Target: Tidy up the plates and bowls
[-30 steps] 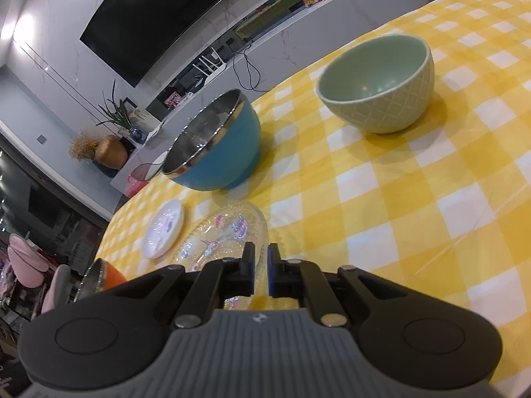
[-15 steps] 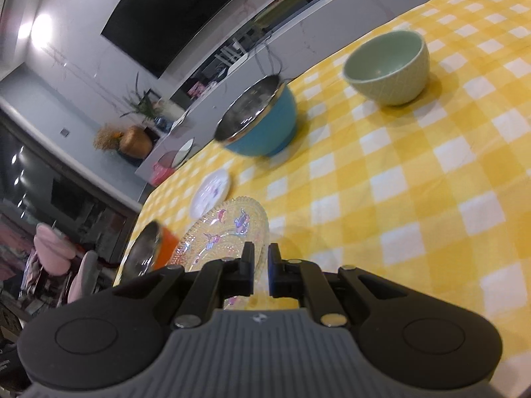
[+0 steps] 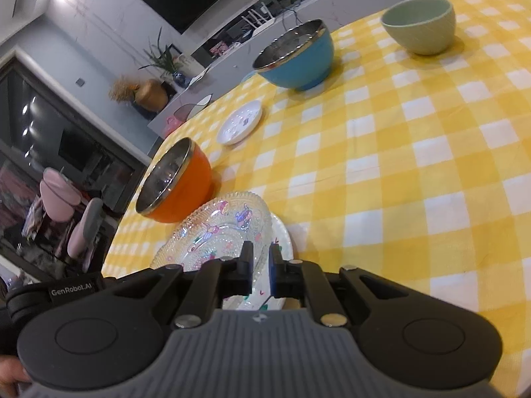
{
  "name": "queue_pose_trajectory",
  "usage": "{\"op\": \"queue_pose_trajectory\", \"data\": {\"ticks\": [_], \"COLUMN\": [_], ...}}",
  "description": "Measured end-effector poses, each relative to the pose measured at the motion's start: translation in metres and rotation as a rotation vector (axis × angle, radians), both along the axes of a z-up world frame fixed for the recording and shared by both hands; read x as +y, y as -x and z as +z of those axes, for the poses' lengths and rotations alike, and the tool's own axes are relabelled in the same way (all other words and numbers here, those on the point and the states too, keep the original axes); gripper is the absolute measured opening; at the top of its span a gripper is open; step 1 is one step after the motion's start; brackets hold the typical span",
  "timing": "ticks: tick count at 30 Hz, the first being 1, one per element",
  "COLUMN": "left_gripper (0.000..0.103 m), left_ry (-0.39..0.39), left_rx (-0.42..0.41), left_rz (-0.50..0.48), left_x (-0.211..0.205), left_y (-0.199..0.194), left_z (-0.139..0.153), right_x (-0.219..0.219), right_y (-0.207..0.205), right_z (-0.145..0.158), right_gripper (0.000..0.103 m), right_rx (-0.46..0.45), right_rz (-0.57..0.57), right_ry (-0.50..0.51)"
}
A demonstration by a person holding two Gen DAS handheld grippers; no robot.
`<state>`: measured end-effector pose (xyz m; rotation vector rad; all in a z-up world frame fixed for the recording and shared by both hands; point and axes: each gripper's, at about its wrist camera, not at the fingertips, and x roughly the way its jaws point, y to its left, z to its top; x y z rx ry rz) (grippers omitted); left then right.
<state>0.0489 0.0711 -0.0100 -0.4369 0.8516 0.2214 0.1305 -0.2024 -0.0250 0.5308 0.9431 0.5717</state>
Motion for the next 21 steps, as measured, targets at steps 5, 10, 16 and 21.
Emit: {"op": "queue_pose_trajectory", "data": {"ticks": [5, 10, 16, 21], "left_gripper": [0.011, 0.011, 0.011, 0.011], "left_ry": [0.009, 0.002, -0.007, -0.013], "left_rx": [0.056, 0.089, 0.109, 0.120], "left_rz": [0.005, 0.013, 0.018, 0.008], "left_x": [0.001, 0.001, 0.001, -0.001], "left_y": [-0.002, -0.001, -0.003, -0.005], "left_z": [-0.011, -0.015, -0.018, -0.019], "right_x": [0.003, 0.006, 0.010, 0.012], "right_y": [-0.001, -0.002, 0.001, 0.001], "right_z": [-0.005, -0.007, -0.006, -0.005], "right_gripper": [0.007, 0.007, 0.007, 0.007], "right_rx": [-0.003, -0.006, -0.023, -0.037], "right_rz": [0.016, 0.034, 0.047, 0.042], "right_ry": [0.038, 0.059, 0.086, 0.115]}}
